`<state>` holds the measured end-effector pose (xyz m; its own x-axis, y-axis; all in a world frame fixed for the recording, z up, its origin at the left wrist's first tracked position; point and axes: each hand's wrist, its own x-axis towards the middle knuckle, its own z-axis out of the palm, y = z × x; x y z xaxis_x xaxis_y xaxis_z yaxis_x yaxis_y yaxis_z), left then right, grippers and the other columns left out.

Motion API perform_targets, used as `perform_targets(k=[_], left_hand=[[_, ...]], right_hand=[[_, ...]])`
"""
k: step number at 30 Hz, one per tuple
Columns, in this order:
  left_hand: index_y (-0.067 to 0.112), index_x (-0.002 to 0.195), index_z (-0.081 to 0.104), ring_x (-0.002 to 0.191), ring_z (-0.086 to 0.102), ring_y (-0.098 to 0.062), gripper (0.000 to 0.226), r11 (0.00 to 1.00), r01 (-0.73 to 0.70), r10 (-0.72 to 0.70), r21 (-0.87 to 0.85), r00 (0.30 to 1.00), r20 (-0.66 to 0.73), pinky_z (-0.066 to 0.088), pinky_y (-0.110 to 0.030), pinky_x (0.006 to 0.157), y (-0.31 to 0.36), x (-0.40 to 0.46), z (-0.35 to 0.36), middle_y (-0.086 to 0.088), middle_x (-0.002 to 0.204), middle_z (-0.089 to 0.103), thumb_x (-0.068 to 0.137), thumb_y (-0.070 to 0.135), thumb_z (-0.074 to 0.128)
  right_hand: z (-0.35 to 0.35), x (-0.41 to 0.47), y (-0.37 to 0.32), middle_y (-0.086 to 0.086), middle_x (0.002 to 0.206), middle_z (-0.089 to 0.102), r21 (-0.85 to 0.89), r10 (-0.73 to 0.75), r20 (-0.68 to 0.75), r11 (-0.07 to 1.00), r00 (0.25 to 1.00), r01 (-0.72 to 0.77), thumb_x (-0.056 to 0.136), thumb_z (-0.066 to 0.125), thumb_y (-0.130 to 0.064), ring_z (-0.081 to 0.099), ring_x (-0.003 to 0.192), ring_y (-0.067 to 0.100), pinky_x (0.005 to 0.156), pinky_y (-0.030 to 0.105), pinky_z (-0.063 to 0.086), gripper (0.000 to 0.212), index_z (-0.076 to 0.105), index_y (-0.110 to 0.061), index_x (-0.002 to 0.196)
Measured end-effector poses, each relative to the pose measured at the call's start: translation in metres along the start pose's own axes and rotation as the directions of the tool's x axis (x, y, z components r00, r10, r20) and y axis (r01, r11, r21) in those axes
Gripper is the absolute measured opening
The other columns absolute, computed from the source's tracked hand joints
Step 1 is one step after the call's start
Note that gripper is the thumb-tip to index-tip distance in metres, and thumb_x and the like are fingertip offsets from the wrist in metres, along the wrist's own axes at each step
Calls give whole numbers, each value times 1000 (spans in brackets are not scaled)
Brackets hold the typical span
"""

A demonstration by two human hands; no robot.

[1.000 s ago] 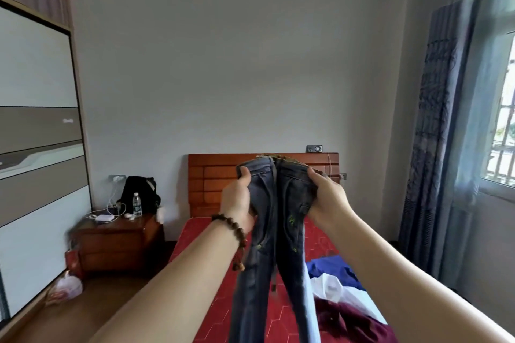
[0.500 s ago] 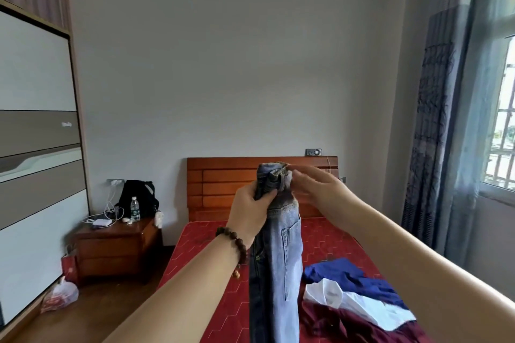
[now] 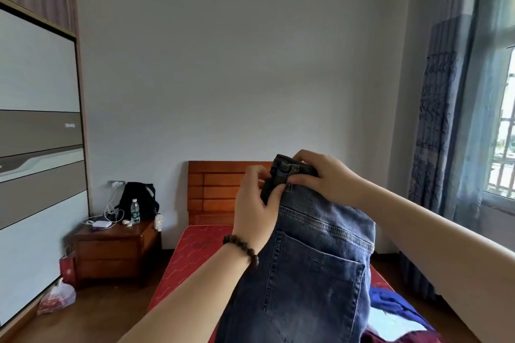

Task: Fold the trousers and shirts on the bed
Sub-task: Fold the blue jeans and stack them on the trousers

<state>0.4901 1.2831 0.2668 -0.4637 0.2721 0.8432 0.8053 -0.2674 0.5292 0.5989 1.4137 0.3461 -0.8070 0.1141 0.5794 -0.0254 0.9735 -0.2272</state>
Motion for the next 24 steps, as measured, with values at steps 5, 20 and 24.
perform_targets(k=[5,20,24], left_hand=[[16,100,59,89,61,-14,17,999,-38,40,-24,996,76,55,-41,77,1,9,-8,1,99,62,85,19,69],[26,98,60,66,62,0,8,994,-56,84,-99,949,303,43,-10,59,13,20,-17,15,77,63,92,21,60],[31,91,57,66,65,-6,15,979,88,-35,-183,960,277,50,-16,57,9,13,-15,1,78,66,90,17,63]], right_hand=[[-1,-4,-1,-6,80,68,142,41,5,989,999,-42,84,69,-38,58,71,6,66,20,44,19,59,-29,98],[-23,-5,-17,-12,83,71,256,38,275,960,961,-112,83,70,-36,60,70,2,65,17,46,26,56,-31,104],[-15,-4,-19,-3,85,72,260,73,247,955,966,-139,85,72,-26,61,72,12,71,35,51,20,59,-22,99]])
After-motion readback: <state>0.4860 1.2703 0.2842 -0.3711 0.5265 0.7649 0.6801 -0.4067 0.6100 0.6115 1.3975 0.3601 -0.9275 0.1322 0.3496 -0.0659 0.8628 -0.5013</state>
